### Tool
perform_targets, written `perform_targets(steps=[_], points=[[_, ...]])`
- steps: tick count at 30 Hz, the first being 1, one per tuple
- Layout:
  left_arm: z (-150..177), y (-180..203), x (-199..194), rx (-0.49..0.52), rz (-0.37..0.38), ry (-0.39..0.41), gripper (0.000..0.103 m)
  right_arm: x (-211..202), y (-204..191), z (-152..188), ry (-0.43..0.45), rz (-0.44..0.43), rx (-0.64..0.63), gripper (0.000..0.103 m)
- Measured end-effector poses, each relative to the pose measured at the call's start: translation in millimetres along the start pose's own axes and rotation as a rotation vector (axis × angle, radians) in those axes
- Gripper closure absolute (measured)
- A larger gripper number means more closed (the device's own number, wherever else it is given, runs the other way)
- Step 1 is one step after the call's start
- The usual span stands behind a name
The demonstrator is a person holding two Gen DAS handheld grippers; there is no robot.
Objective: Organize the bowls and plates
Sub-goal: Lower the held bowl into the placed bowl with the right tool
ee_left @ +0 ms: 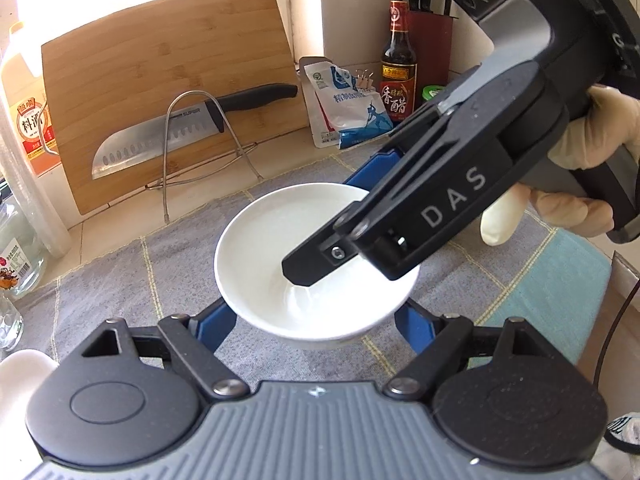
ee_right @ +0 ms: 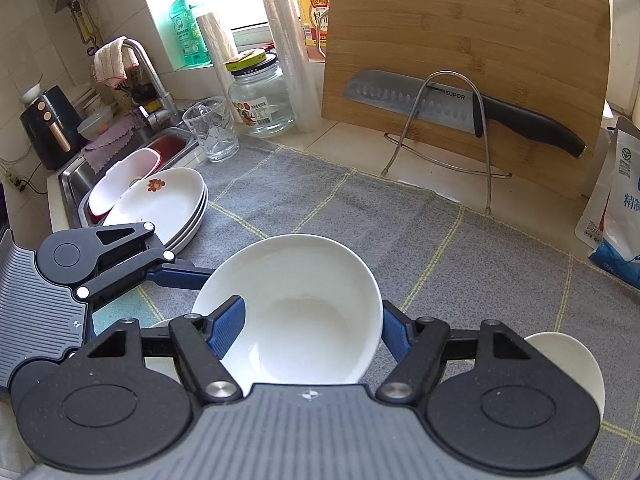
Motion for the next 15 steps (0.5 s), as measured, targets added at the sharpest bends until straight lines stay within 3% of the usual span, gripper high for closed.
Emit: perform_targets(steps=[15], points=[[30.9,-4.2,-37.7,0.033,0.047,-0.005,0.018,0.0,-50.6,18.1,0.007,0.014,0.027,0.026]])
Point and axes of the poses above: each gripper's, at about its wrist camera, not at the fingertips, and x roughly the way its jaws point, y to its right, z to its underside, the point moved 6 cm from there along x, roughly the way its jaws point, and after that the axes turned 8 degrees about x, right-handed, at the moved point
